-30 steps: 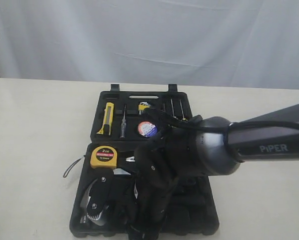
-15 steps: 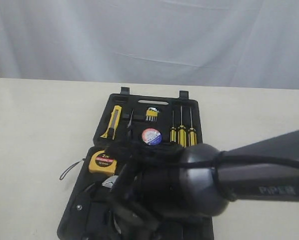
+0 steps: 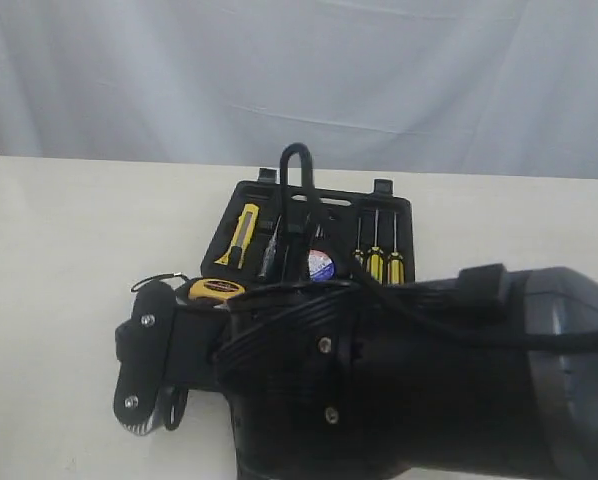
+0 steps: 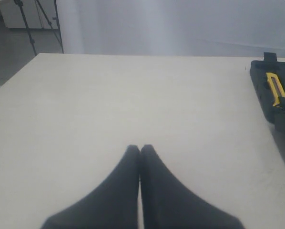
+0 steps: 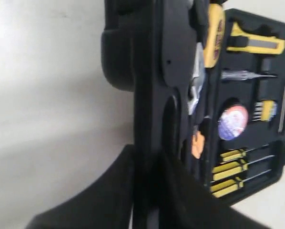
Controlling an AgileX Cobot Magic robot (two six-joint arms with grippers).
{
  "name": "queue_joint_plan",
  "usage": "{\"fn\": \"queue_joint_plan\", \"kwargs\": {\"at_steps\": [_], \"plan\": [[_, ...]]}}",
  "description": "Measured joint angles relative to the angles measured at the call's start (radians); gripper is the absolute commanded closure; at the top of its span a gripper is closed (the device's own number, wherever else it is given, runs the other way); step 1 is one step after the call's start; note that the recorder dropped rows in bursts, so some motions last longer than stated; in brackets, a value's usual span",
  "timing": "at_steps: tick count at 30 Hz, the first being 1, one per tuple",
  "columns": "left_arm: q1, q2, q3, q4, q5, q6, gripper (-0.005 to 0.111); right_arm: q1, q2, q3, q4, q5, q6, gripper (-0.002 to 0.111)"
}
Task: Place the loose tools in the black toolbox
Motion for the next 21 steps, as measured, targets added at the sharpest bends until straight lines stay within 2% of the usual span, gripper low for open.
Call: {"fn": "queue_joint_plan", "kwargs": {"at_steps": [8,16,21], "plan": [[0.0,0.0,0.0,0.0,0.0,0.0,0.107,-0.078,-0.016,-0.069,-0.059,-0.021,0.036,0.109],[0.0,0.0,0.0,0.0,0.0,0.0,0.107,-0.093,-0.016,-0.124,-0.064,0.0,0.046,0.109],[0.0,0.0,0.0,0.0,0.0,0.0,0.107,-0.155,-0.016,-0.185,-0.049,0.0,0.041,0.109]]}}
